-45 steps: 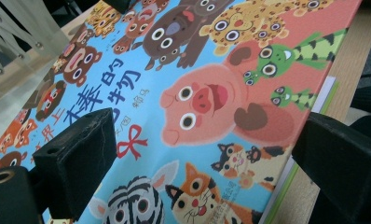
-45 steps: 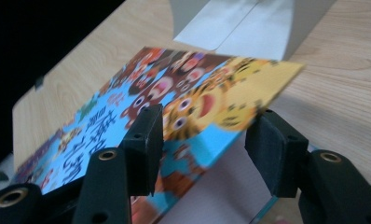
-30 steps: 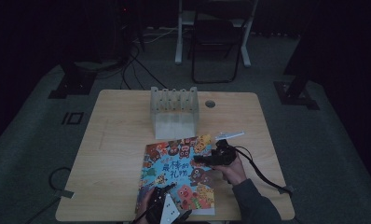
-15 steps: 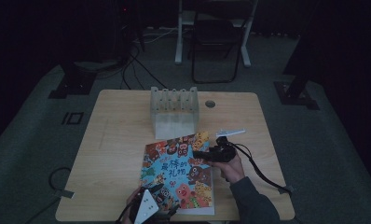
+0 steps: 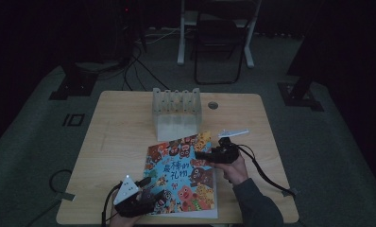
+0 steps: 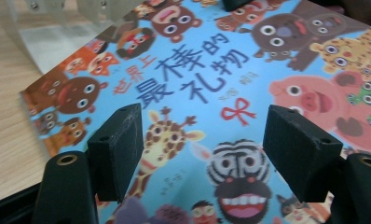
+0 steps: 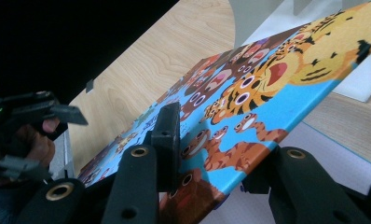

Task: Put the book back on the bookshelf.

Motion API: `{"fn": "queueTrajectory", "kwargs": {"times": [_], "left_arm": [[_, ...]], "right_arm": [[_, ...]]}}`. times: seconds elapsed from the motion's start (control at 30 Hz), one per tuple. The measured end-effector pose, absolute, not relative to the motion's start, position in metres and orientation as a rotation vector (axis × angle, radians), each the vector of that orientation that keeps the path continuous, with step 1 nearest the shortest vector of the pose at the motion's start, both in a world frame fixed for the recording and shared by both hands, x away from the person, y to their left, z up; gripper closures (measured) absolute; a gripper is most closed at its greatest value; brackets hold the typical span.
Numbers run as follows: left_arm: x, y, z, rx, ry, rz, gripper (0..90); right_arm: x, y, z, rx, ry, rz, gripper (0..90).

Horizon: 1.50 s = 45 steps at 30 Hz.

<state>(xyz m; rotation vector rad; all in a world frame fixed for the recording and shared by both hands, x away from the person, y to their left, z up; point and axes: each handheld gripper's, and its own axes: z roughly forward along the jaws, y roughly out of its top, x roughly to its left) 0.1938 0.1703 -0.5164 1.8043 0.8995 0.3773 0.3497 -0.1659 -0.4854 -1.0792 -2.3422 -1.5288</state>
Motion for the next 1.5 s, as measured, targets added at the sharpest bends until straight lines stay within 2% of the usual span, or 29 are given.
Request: {"fn": "queueTrajectory", "kwargs": {"times": [0.27, 0.57, 0.73, 1.5], "left_arm": [[0.206, 0.187, -0.518, 1.759, 0.989, 0.306, 29.5], [0.214, 0.204, -0.518, 1.693, 1.027, 0.260, 38.6], [0.216, 0.209, -0.517, 1.670, 1.035, 0.198, 40.8], [0.231, 0.211, -0.513, 1.723, 1.042, 0.249, 37.4]], "right_arm": [[0.347, -0.168, -0.483, -1.080, -2.357, -1.541, 64.5], [0.343, -0.169, -0.479, -1.069, -2.378, -1.567, 64.5], [0.342, -0.172, -0.476, -1.063, -2.394, -1.572, 64.5], [0.332, -0.182, -0.464, -0.982, -2.462, -1.661, 64.8]]}}
